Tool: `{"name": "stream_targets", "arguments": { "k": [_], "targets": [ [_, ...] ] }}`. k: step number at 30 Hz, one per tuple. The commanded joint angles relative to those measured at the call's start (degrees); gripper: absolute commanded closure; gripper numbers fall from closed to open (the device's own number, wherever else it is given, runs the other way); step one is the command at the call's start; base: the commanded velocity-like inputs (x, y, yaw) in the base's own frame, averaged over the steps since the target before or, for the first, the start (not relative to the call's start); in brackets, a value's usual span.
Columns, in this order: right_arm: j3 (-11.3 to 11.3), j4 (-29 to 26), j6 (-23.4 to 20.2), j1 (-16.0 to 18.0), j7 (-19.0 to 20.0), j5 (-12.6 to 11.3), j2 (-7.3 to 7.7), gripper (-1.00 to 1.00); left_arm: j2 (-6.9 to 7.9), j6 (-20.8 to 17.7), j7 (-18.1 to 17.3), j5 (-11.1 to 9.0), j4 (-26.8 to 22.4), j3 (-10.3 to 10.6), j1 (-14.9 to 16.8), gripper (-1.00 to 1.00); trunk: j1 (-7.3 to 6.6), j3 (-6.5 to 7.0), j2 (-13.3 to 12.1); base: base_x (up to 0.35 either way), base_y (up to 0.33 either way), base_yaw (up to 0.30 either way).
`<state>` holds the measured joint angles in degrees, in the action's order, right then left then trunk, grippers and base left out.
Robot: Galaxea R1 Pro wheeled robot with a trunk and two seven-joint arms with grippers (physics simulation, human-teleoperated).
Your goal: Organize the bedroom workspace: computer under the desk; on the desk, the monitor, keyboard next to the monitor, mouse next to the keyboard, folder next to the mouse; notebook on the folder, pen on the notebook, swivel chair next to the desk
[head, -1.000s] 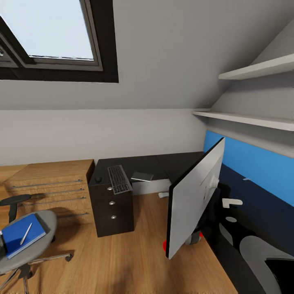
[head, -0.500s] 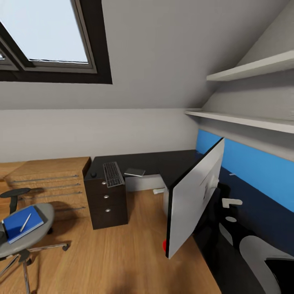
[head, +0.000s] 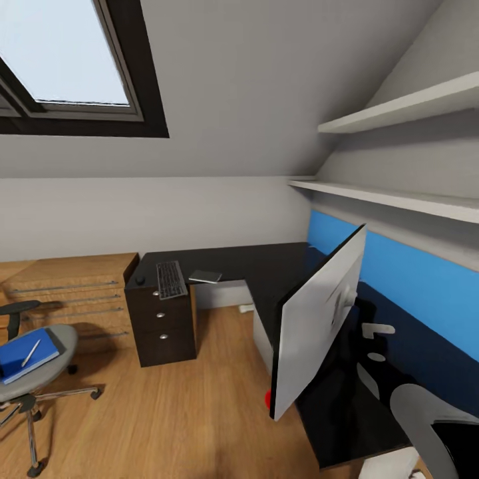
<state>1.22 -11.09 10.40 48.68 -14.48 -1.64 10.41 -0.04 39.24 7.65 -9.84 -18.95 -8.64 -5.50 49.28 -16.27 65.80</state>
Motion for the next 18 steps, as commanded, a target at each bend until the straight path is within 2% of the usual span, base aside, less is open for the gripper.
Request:
{"name": "stream_targets", "arguments": {
  "k": [1, 7, 18],
  "targets": [
    [0.8, 0.2, 0.3, 0.0, -0.2, -0.7, 0.05, 1.0, 0.0, 0.1, 0.2, -0.2, -0.1, 0.1, 0.0, -1.0, 0.0, -0.07, 0.0, -0.022, -0.25, 0.0],
    [0.8, 0.2, 0.3, 0.0, -0.1, -0.7, 0.03, 1.0, -0.04, 0.1, 0.2, -0.2, -0.2, 0.1, 0.0, -1.0, 0.0, -0.07, 0.0, -0.008, -0.113, 0.0],
    [1.0, 0.2, 0.5, 0.0, -0.2, -0.6, -0.29, 1.0, -0.05, 0.1, 0.2, -0.2, -0.2, 0.1, 0.0, -1.0, 0.0, -0.07, 0.0, -0.001, -0.01, 0.0]
  ]
}}
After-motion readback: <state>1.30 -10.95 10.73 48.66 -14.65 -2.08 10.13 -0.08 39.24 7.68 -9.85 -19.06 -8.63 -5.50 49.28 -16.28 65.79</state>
